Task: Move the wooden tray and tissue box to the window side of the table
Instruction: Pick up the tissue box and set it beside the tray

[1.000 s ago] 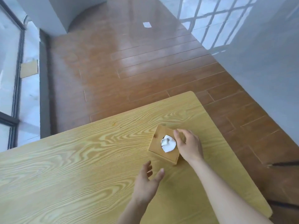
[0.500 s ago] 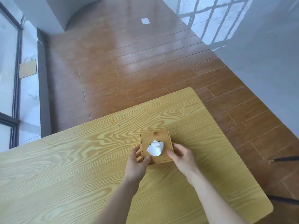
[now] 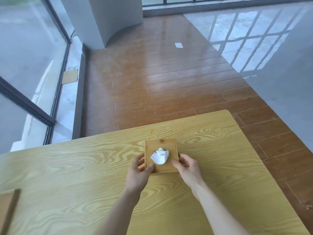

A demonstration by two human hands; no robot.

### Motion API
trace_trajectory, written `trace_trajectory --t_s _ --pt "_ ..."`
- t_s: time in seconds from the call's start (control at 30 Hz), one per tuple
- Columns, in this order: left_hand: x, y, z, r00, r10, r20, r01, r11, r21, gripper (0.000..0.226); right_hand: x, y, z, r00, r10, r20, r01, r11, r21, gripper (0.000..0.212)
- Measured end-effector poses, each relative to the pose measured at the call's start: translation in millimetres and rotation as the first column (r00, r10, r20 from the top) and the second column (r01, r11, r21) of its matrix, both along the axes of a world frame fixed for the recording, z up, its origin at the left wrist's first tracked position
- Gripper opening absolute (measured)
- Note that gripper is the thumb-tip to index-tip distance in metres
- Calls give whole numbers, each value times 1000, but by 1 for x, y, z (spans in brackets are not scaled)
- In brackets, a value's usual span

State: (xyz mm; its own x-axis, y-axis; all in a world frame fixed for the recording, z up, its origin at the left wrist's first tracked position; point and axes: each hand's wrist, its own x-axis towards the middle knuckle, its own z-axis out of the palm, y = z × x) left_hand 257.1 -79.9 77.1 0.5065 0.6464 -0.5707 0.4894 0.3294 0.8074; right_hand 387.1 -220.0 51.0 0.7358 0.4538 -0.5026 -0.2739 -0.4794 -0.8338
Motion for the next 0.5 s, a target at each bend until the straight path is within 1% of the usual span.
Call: trace_trajectory --t_s 0.07,0.1,0.17,0.23,0.27,0.37,0.5 --pt "-33 27 9 998 52 34 -53 999 12 52 -25 34 12 999 39 22 -40 999 11 21" --pt "-37 31 11 998 57 36 -57 998 13 50 -27 39 14 999 41 17 -41 999 11 25" --pt "-60 54 19 993 105 49 -106 994 16 43 -46 65 23 996 89 19 -89 996 6 47" --pt "-91 83 27 987 144 70 -145 989 21 37 -74 98 29 991 132 32 -132 991 -4 61" --pt "-107 100 29 984 160 85 -162 987 22 36 -89 115 32 988 148 42 -148 989 -1 61" --pt "-157 147 34 974 205 92 -208 978 31 37 -136 168 40 984 174 46 -174 985 -9 48" --pt "-225 210 33 956 278 95 -283 958 46 43 -196 243 36 972 229 50 -228 973 -22 51"
